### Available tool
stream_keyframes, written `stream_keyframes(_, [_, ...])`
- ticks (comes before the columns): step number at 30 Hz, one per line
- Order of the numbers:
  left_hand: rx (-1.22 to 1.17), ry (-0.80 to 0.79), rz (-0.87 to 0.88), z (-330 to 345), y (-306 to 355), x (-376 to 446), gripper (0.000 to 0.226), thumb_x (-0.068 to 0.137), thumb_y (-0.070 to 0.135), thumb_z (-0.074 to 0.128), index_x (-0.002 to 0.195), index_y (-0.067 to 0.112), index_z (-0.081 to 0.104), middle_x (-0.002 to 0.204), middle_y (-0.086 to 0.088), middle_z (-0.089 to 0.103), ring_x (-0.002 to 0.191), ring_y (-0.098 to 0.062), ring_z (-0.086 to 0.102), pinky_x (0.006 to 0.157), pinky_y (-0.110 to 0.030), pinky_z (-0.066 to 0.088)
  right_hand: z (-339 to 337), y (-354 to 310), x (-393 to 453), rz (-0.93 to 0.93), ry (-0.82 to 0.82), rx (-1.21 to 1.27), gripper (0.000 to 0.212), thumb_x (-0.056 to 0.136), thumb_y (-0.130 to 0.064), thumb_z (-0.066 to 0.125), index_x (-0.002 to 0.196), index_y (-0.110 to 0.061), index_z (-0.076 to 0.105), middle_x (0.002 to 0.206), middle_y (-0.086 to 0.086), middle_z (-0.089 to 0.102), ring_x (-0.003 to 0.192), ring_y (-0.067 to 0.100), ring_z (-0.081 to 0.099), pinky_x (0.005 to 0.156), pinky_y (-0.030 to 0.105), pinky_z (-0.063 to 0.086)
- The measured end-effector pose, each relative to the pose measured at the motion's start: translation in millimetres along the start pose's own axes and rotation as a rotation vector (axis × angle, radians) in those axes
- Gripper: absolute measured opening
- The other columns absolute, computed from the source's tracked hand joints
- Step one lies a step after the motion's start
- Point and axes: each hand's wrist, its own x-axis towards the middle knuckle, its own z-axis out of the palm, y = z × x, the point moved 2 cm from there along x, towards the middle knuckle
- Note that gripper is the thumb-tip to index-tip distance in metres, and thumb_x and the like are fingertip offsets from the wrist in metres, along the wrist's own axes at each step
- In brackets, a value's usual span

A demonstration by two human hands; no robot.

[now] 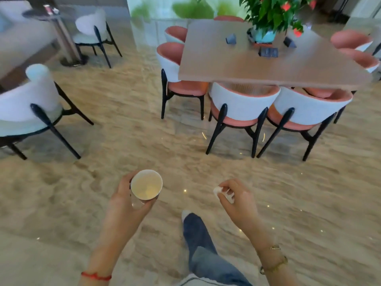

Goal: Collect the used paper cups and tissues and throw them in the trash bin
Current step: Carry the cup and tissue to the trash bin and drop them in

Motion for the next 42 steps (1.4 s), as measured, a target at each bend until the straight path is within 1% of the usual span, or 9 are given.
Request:
stream_keyframes(6, [0.058,0.115,-0.053,-11,-25,140,0.069,0.067,0.027,0.086,0.124,0.025,0.047,0.109,0.006,0.061,0.096,-0.017,0.06,0.075,-0.028,0.047,47,-28,180,-0.1,-0.078,0.018,0.009,0.089,-0.022,0.064,0.098,-0.02,0.063,0.091,-0.007,0.058,0.083,0.002,0.054,0.069,0.01,0.038])
stream_keyframes(11, [0.105,0.195,-0.095,-34,-44,264,0.073,0.067,0.04,0.084,0.126,0.03,0.043,0.114,0.007,0.061,0.098,-0.016,0.063,0.077,-0.037,0.055,79,-78,335,-0.251,-0.13,0.008,0.01,0.087,-0.019,0.066,0.097,-0.018,0.064,0.089,-0.006,0.06,0.084,0.01,0.055,0.075,0.025,0.046])
stream_keyframes(14, [0.129,0.274,-0.132,-50,-62,323,0.073,0.067,0.042,0.084,0.126,0.031,0.043,0.111,0.009,0.062,0.095,-0.013,0.063,0.076,-0.033,0.054,106,-105,411,-0.309,-0.177,0.005,0.011,0.087,-0.021,0.067,0.097,-0.021,0.063,0.09,-0.009,0.059,0.084,0.003,0.053,0.075,0.02,0.044])
stream_keyframes(18, [0.092,0.333,-0.19,-65,-98,396,0.07,0.066,0.042,0.085,0.121,0.041,0.042,0.106,0.024,0.059,0.094,-0.003,0.061,0.07,-0.014,0.045,150,-135,500,-0.369,-0.218,0.021,0.009,0.086,-0.021,0.067,0.092,-0.025,0.062,0.085,-0.016,0.056,0.082,-0.001,0.052,0.072,0.013,0.037])
stream_keyframes(20, [0.086,0.355,-0.207,-70,-119,437,0.07,0.065,0.042,0.085,0.121,0.042,0.042,0.105,0.025,0.058,0.094,-0.003,0.06,0.07,-0.016,0.045,177,-144,542,-0.376,-0.236,0.011,0.009,0.087,-0.025,0.067,0.092,-0.027,0.061,0.087,-0.015,0.057,0.082,-0.001,0.053,0.07,0.01,0.035])
stream_keyframes(28, [0.153,0.34,-0.133,-108,-184,646,0.071,0.068,0.038,0.084,0.126,0.027,0.044,0.112,0.012,0.058,0.098,-0.011,0.059,0.076,-0.03,0.053,268,-206,730,-0.378,-0.245,0.024,0.009,0.085,-0.019,0.07,0.093,-0.019,0.064,0.085,-0.008,0.06,0.076,0.001,0.053,0.07,0.006,0.036])
stream_keyframes(33, [0.179,0.272,-0.07,-135,-211,784,0.074,0.069,0.037,0.084,0.129,0.023,0.044,0.125,0.007,0.057,0.106,-0.012,0.058,0.081,-0.023,0.049,300,-250,849,-0.337,-0.21,0.051,0.009,0.088,-0.024,0.066,0.096,-0.025,0.062,0.087,-0.015,0.056,0.084,0.0,0.053,0.071,0.01,0.037])
stream_keyframes(37, [0.168,0.219,-0.066,-145,-233,882,0.075,0.069,0.037,0.084,0.13,0.025,0.042,0.122,0.009,0.057,0.105,-0.013,0.059,0.08,-0.021,0.048,318,-267,926,-0.285,-0.161,0.053,0.011,0.088,-0.021,0.066,0.098,-0.022,0.063,0.09,-0.01,0.059,0.084,0.004,0.053,0.074,0.01,0.038])
stream_keyframes(42, [0.16,0.22,-0.078,-148,-261,992,0.077,0.067,0.039,0.085,0.13,0.024,0.043,0.117,0.01,0.058,0.1,-0.013,0.061,0.078,-0.029,0.055,351,-272,1017,-0.22,-0.153,0.065,0.009,0.087,-0.021,0.066,0.094,-0.024,0.062,0.087,-0.013,0.058,0.084,-0.001,0.054,0.073,0.006,0.039])
